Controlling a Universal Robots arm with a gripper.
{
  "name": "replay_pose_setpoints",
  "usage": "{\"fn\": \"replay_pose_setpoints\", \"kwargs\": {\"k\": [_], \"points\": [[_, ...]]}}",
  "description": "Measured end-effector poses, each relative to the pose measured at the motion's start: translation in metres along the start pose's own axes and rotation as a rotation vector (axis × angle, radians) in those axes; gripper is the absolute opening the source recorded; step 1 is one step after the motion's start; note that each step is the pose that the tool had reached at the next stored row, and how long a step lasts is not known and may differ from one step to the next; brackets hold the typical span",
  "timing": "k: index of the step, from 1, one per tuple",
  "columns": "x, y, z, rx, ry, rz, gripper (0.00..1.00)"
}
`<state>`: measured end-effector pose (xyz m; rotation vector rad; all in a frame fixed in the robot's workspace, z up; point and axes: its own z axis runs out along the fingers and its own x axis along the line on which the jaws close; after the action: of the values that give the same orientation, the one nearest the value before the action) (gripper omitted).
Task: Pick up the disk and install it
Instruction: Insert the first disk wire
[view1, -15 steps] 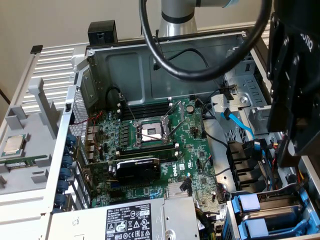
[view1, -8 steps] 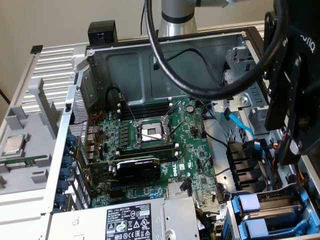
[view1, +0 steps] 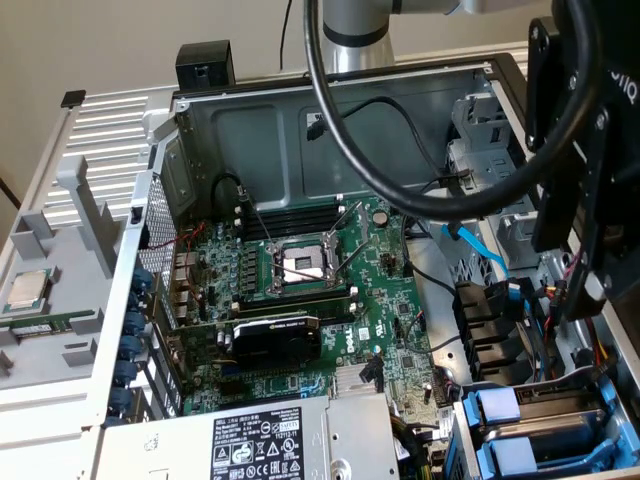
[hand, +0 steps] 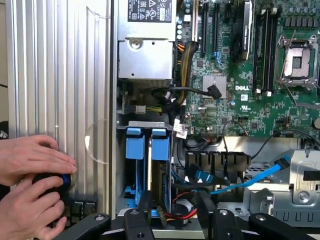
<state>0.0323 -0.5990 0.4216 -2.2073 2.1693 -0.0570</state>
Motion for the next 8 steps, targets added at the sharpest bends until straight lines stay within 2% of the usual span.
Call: {"fn": "replay_pose_setpoints", "kwargs": {"k": [3, 4, 6, 8], "points": [[0.0001, -0.0042, 0.0003, 0.0052, -0.0184, -0.003, 0.49], [0.0001, -0.0050, 0.0003, 0.0076, -0.0222, -0.005, 0.49], [0.0000, -0.0057, 0.0003, 0.0115, -0.0242, -0.015, 0.49], [0.0001, -0.0065, 0.0006, 0.0122, -0.0255, -0.033, 0.49]]}}
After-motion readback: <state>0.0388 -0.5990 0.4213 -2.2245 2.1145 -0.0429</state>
